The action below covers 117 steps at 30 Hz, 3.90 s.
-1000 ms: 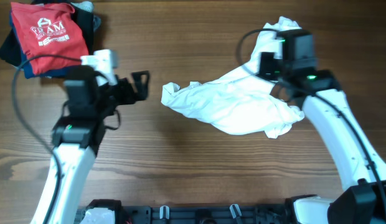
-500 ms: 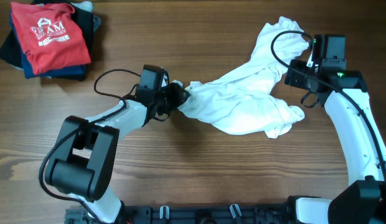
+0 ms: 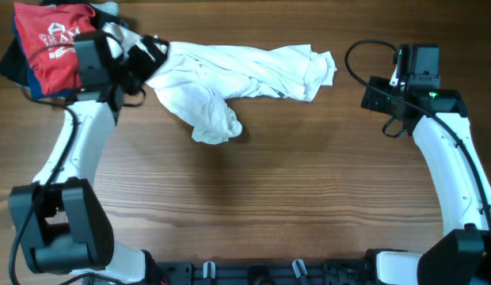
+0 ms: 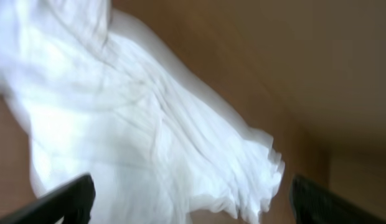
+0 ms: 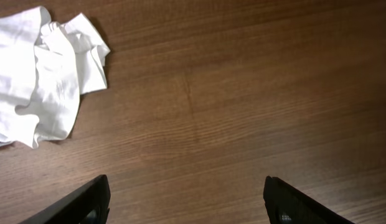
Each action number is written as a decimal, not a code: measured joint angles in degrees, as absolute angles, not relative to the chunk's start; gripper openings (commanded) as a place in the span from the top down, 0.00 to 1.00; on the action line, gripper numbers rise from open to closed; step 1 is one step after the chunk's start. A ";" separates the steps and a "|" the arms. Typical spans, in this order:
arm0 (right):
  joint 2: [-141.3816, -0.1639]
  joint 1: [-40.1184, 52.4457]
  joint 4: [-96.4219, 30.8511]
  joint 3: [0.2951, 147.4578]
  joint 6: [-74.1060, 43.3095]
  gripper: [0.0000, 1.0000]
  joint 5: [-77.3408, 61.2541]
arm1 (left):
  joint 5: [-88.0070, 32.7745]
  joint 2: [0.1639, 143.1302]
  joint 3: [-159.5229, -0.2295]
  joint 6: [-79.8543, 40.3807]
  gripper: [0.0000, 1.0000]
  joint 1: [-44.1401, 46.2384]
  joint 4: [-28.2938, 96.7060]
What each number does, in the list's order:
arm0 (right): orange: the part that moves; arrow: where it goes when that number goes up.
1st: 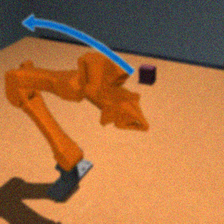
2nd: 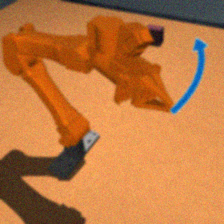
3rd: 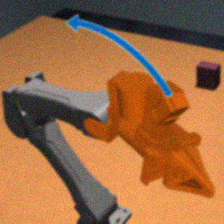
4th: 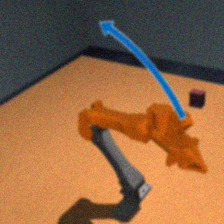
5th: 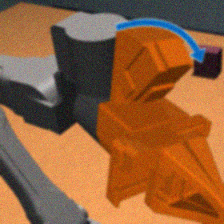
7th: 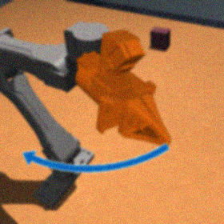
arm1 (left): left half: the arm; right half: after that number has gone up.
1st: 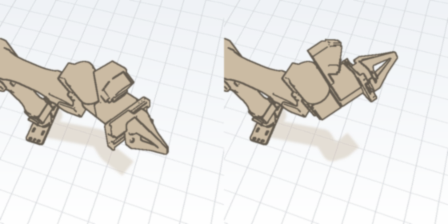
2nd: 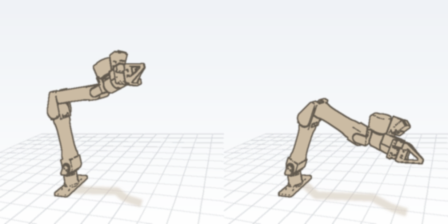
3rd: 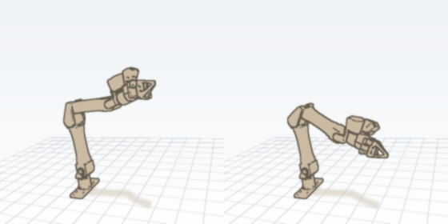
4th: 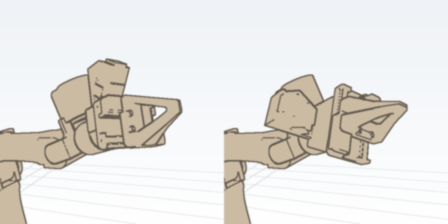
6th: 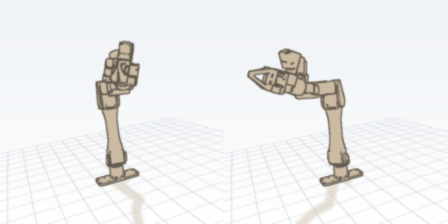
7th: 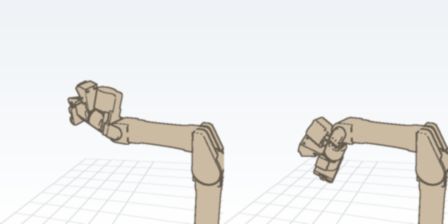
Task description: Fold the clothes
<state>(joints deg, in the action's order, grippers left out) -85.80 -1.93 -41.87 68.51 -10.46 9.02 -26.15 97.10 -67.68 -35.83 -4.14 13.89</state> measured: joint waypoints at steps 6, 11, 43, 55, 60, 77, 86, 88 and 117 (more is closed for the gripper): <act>-85.78 -1.93 -42.04 68.51 -10.46 0.18 8.99 | -27.00 97.49 -67.13 -30.87 0.00 15.99 33.45; -85.80 -1.93 -43.22 68.51 -10.46 0.18 8.82 | -13.82 98.48 -67.11 -36.12 0.11 25.80 34.72; -115.46 8.88 -10.63 68.79 6.79 0.39 -15.40 | 11.16 83.37 -73.82 -35.64 0.96 -6.00 53.84; -109.86 9.08 -18.55 68.64 5.23 0.96 -21.19 | 11.33 83.37 -73.82 -35.64 0.95 -6.00 53.87; -82.28 9.34 -2.35 70.17 0.08 0.96 -8.97 | 11.33 83.37 -73.82 -35.62 0.96 -6.00 53.82; -62.92 7.62 -5.89 68.75 -0.43 0.96 6.09 | 12.40 83.37 -73.78 -32.77 0.96 -6.02 51.90; -65.73 7.60 3.11 68.97 2.57 0.96 6.50 | 12.58 83.37 -73.78 -32.16 0.96 -6.00 50.17; -74.96 7.60 15.14 69.28 4.89 0.96 7.51 | 12.64 83.44 -73.73 -32.16 0.96 -6.02 49.15; -101.93 3.49 -48.47 65.17 -11.35 0.01 -6.13 | 12.64 83.48 -73.67 -32.18 0.91 -6.02 47.66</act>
<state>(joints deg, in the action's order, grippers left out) -101.93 3.49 -48.47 65.17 -11.35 -6.13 12.64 83.48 -73.67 -32.18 -6.02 47.66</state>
